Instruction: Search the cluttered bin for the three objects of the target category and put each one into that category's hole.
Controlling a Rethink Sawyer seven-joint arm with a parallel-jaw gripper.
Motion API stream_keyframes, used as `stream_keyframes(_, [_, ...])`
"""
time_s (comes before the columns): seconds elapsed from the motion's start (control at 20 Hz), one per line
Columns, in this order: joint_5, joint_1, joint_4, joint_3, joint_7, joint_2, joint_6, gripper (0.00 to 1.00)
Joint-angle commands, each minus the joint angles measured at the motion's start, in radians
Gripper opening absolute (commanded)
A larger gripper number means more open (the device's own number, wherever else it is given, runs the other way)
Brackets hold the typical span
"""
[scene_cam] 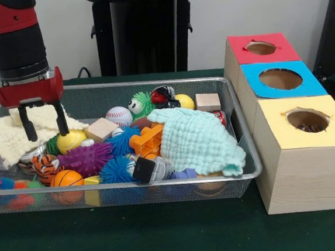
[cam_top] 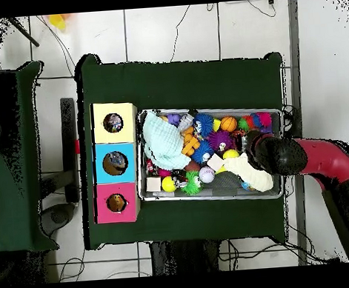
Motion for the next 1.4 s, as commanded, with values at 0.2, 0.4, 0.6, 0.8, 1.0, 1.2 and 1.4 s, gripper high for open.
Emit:
stream_keyframes(0.2, [-0.135, 0.027, -0.135, 0.020, -0.154, 0.114, -0.103, 1.00])
stream_keyframes(0.4, [-0.131, 0.020, -0.165, 0.037, -0.170, 0.169, -0.102, 1.00])
stream_keyframes(0.6, [-0.126, 0.006, -0.177, 0.062, -0.204, 0.196, -0.097, 1.00])
stream_keyframes(0.8, [-0.116, -0.025, -0.161, 0.086, -0.211, 0.216, -0.107, 0.00])
stream_keyframes(1.0, [-0.121, -0.049, -0.146, 0.101, -0.197, 0.224, -0.142, 0.00])
stream_keyframes(1.2, [-0.133, -0.054, -0.132, 0.101, -0.167, 0.220, -0.158, 0.00])
stream_keyframes(1.4, [-0.141, -0.041, -0.130, 0.089, -0.147, 0.209, -0.150, 0.00])
